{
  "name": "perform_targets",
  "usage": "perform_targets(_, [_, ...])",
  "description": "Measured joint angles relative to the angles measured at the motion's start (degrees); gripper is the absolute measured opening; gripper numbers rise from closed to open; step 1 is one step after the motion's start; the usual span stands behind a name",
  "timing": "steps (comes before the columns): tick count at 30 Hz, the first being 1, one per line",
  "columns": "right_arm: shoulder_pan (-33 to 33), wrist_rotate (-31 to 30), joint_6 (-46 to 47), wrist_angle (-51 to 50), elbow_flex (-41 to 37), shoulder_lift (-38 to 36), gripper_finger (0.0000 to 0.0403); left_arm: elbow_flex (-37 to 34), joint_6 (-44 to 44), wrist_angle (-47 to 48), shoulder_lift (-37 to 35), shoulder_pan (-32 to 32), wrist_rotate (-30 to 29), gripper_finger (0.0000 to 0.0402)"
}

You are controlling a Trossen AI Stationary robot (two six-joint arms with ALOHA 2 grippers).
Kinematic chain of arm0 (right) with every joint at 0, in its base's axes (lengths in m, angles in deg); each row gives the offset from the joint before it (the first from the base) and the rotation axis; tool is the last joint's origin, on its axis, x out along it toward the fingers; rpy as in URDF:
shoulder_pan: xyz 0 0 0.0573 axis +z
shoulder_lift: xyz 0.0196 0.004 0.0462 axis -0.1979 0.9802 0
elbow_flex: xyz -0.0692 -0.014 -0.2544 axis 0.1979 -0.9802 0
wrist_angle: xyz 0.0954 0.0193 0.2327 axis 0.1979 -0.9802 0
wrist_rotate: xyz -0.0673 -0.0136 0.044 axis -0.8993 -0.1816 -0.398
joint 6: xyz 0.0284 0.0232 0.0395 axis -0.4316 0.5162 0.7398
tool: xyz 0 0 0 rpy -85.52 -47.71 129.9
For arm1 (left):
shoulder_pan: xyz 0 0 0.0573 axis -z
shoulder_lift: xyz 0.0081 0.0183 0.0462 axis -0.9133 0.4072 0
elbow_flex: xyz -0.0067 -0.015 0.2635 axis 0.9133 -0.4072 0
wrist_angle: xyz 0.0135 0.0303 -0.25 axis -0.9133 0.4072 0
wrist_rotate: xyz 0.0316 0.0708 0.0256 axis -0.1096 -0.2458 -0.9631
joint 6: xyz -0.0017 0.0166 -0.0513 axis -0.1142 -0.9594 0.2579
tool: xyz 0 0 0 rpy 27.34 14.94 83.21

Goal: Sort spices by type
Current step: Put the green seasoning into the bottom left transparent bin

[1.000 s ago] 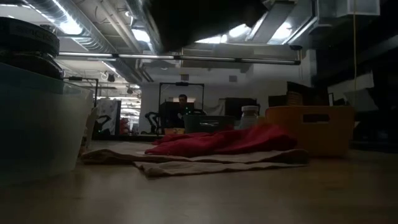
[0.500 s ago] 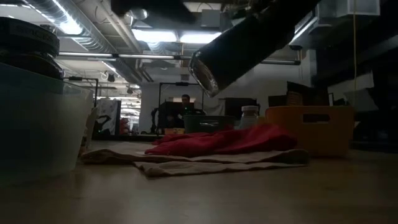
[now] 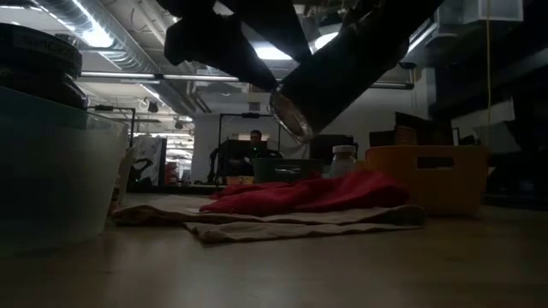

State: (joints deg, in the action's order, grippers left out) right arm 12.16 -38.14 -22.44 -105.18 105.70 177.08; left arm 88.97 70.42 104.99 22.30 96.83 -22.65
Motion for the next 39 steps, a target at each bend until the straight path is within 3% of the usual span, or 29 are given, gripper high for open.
perform_targets(13, [0.13, 0.49, 0.77, -0.30, 0.00, 0.00, 0.0211, -0.02, -5.68, -4.10, 1.79, -1.12, 3.50, 0.0235])
perform_targets(24, [0.02, 1.51, 1.25, -2.91, 0.13, -0.04, 0.0212, -0.05, -10.43, -5.04, -1.47, 0.29, 3.62, 0.0235])
perform_targets(32, [0.02, 2.99, 1.62, -2.12, 0.13, -0.09, 0.0210, -0.02, -17.05, -14.84, -0.22, -0.73, 3.86, 0.0235])
perform_targets(39, [0.02, 4.19, 1.60, -0.51, 0.13, -0.09, 0.0208, -0.11, -16.59, -15.77, 0.32, -2.23, 6.50, 0.0235])
